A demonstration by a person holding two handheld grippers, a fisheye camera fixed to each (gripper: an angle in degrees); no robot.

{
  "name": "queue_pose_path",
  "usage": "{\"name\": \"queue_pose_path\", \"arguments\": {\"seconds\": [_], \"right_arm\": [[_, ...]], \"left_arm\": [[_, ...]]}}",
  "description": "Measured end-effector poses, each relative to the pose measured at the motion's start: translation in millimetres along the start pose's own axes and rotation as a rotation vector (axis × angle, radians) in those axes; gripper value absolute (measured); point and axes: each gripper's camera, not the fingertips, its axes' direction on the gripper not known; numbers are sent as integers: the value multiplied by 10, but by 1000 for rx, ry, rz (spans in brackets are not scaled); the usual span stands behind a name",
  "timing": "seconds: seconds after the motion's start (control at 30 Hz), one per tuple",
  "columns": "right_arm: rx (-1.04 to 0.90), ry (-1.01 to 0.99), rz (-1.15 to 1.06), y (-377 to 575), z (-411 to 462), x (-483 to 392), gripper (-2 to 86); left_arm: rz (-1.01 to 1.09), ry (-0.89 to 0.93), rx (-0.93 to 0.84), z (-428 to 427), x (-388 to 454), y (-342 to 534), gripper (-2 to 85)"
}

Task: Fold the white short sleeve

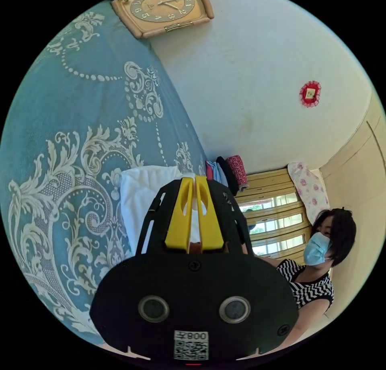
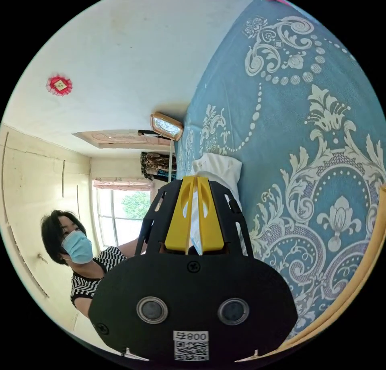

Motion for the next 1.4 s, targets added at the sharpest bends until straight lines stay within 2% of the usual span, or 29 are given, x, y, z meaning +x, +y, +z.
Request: {"name": "queue_pose_path", "arguments": {"seconds": [0.2,0.33,0.43,0.53,0.87,1.03,1.17,1.4], "right_arm": [[29,1,96,-475,501,313,20],[136,23,104,-540,701,390,31],[163,133,37,-490,898,257,43],[84,276,-115,-435,1364,-51,54],[-379,749,-687,-429,3861,-864,74],[-520,1010,-893,-254,4765,-816,77],[-563,1104,-990,-147,5244,-687,76],[-556,1107,-987,-207,5661,-502,55]], "left_arm": [[-76,-54,16,522,-527,-361,47],[-130,-44,82,830,-844,-465,79],[-92,-79,173,959,-869,-426,86],[0,-94,215,1099,-795,-337,89],[667,-553,-412,3175,-94,-40,106],[906,-760,-619,3992,-137,227,90],[986,-863,-659,4381,-263,338,45],[992,-865,-636,4648,-366,339,8]]}}
